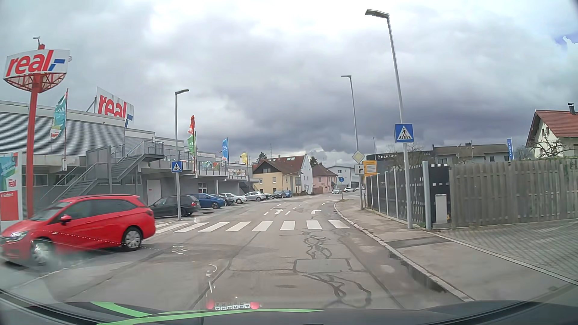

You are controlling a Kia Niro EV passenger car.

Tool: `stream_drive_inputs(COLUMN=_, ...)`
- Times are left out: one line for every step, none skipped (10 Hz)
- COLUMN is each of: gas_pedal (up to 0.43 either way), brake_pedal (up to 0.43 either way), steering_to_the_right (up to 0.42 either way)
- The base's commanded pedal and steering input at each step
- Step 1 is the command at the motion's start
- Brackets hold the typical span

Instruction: Follow the waypoints while adhering to traffic rules and regulations

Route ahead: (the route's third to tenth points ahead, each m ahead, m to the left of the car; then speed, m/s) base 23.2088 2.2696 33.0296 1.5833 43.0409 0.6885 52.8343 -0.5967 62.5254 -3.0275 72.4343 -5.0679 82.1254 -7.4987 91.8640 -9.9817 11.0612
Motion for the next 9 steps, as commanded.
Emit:
stream_drive_inputs(gas_pedal=0.000, brake_pedal=0.000, steering_to_the_right=-0.004)
stream_drive_inputs(gas_pedal=0.000, brake_pedal=0.000, steering_to_the_right=-0.004)
stream_drive_inputs(gas_pedal=0.000, brake_pedal=0.000, steering_to_the_right=-0.004)
stream_drive_inputs(gas_pedal=0.000, brake_pedal=0.000, steering_to_the_right=-0.004)
stream_drive_inputs(gas_pedal=0.000, brake_pedal=0.000, steering_to_the_right=-0.004)
stream_drive_inputs(gas_pedal=0.000, brake_pedal=0.000, steering_to_the_right=-0.004)
stream_drive_inputs(gas_pedal=0.000, brake_pedal=0.000, steering_to_the_right=-0.004)
stream_drive_inputs(gas_pedal=0.000, brake_pedal=0.000, steering_to_the_right=-0.004)
stream_drive_inputs(gas_pedal=0.000, brake_pedal=0.000, steering_to_the_right=-0.004)
